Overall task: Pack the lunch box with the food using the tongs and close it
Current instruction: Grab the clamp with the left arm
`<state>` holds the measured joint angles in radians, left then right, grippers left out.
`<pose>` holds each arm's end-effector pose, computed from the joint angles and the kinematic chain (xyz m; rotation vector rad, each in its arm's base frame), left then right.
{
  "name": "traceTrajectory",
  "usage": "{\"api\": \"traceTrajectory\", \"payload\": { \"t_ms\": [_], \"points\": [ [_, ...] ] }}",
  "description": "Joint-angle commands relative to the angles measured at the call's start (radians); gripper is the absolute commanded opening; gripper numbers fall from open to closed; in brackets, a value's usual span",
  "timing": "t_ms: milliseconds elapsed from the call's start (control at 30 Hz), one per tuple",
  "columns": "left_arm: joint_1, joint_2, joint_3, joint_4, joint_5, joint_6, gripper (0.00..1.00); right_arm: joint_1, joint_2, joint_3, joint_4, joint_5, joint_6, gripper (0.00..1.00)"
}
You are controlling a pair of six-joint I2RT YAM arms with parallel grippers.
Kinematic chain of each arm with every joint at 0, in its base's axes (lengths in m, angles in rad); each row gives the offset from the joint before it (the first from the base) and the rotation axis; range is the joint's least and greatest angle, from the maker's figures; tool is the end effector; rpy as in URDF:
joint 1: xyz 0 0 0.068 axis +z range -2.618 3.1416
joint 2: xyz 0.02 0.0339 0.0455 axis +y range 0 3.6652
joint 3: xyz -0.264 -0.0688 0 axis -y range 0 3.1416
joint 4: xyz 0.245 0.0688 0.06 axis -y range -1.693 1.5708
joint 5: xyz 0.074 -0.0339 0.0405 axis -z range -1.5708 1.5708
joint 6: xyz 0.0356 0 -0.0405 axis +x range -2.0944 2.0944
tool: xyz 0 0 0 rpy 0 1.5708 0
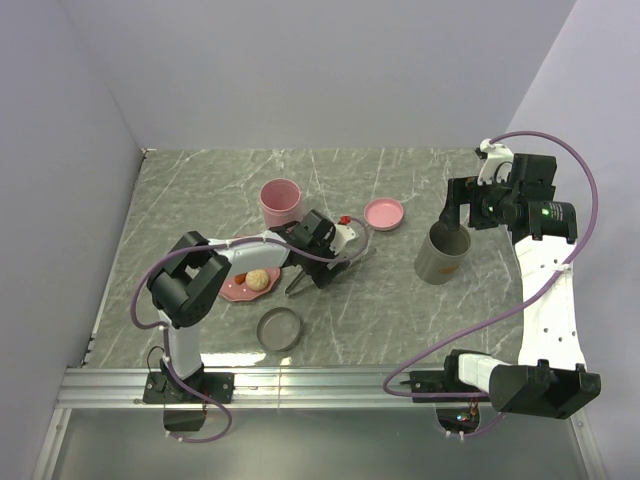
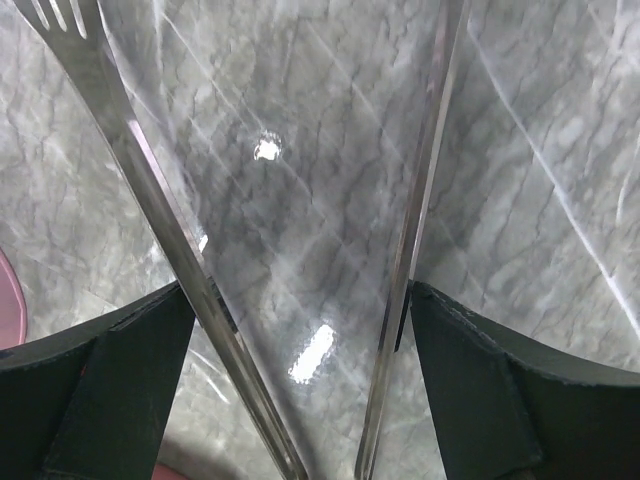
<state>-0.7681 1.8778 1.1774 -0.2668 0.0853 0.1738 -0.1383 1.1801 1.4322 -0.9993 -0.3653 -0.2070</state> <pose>0.2769 -0.2717 0.1630 1.1956 2.2731 -0.3389 0.2201 -0.0178 0.4039 -0.2601 2.2549 0.2419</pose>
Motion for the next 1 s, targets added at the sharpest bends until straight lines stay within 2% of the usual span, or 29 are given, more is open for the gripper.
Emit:
{"api": "traceTrajectory", "payload": {
  "t_ms": [0,367,600,667,800,967],
  "points": [
    [-0.007,0.018,0.036,0.014,0.022,-0.013,0.93,-0.01,-0.019,0.034,-0.001,-0.008,-0.006,1.0],
    [-0.007,-0.005,0.001,-0.031,0.024,-0.028,0.95,-0.011,-0.037,0.016,0.008,-0.012,-0.006,1.0],
    [-0.007,0.033,0.028,-0.063,0.033,-0.062,0.92,-0.011,-0.036,0.017,0.008,-0.011,-0.008,1.0],
    [-0.007,0.044,0.044,-0.072,0.045,-0.062,0.89,-0.012,-0.036,0.016,0.008,-0.009,-0.006,1.0],
    [-0.007,0.046,0.106,-0.139,0.047,-0.037,0.76,-0.011,-0.039,0.014,0.008,-0.023,-0.005,1.0],
    [-0.005,0.014,0.211,-0.222,0.036,0.001,0.71,-0.011,-0.037,0.022,0.008,-0.035,-0.006,1.0]
  ]
}}
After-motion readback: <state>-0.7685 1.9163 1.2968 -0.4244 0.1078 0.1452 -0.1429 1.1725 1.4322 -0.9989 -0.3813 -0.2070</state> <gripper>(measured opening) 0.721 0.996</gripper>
